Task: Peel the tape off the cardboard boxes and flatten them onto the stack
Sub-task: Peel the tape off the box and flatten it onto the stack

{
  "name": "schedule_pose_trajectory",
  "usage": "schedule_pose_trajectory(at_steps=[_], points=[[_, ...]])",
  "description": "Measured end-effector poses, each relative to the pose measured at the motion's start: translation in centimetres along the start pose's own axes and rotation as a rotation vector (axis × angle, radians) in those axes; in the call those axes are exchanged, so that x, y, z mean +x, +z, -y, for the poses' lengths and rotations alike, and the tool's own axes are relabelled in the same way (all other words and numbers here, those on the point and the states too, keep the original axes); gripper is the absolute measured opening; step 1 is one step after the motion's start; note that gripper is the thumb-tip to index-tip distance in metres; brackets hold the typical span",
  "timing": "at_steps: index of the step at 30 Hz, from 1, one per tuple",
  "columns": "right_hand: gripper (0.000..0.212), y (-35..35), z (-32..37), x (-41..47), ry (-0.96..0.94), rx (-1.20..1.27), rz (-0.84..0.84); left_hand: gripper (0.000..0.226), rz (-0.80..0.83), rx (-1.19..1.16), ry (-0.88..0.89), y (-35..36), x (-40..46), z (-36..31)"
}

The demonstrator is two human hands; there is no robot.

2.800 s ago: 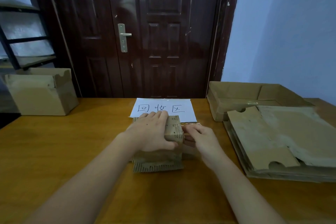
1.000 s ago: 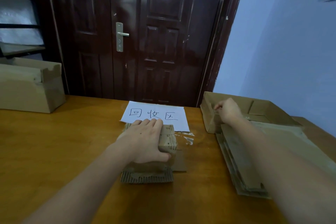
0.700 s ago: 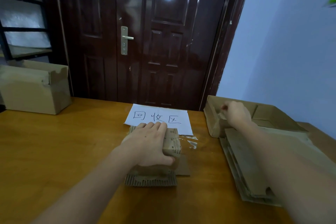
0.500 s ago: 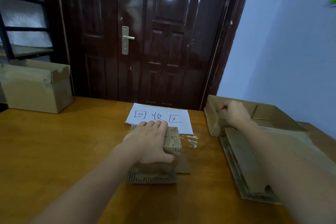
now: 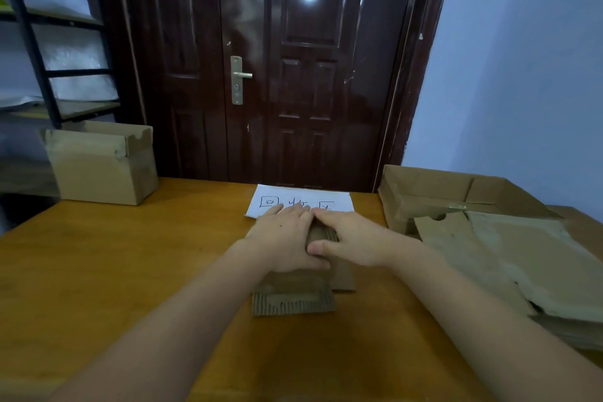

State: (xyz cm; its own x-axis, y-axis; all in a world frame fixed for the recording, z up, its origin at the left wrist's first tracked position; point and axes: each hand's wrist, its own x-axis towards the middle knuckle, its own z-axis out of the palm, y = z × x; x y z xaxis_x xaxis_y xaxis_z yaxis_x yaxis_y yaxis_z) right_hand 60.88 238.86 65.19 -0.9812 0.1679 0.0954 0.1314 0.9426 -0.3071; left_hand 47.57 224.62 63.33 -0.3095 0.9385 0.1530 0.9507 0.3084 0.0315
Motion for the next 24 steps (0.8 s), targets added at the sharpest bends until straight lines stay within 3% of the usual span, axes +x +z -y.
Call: schedule_pose_trajectory(at_steps=[4,9,17,20,24], points=[[0.082,0.2,-0.1,-0.8,0.047,-0.118,0.039,0.118,0.008,0.11,-0.025,-0.9,-1.4,1.4],[0.078,0.1,0.3,-1.4,0.056,-0.132,0.027,0.098,-0.073,0.065,-0.018,-0.6,-4.4,3.4],[0.046,0.9,2.2,-4.1,-0.078,-0.248,-0.38,0.056,-0.482,0.015,0.087,-0.1,-7.6,2.0],[0.043,2.3,2.5,-5.8,-0.128,-0.214,-0.444,0.046,-0.619,-0.022,0.162,1.4,-8.9,1.2],[0.05,6.2,3.3,-7.1,-0.134,-0.246,-0.511,0.039,-0.672,-0.056,0.213,4.4,-9.8,0.1]])
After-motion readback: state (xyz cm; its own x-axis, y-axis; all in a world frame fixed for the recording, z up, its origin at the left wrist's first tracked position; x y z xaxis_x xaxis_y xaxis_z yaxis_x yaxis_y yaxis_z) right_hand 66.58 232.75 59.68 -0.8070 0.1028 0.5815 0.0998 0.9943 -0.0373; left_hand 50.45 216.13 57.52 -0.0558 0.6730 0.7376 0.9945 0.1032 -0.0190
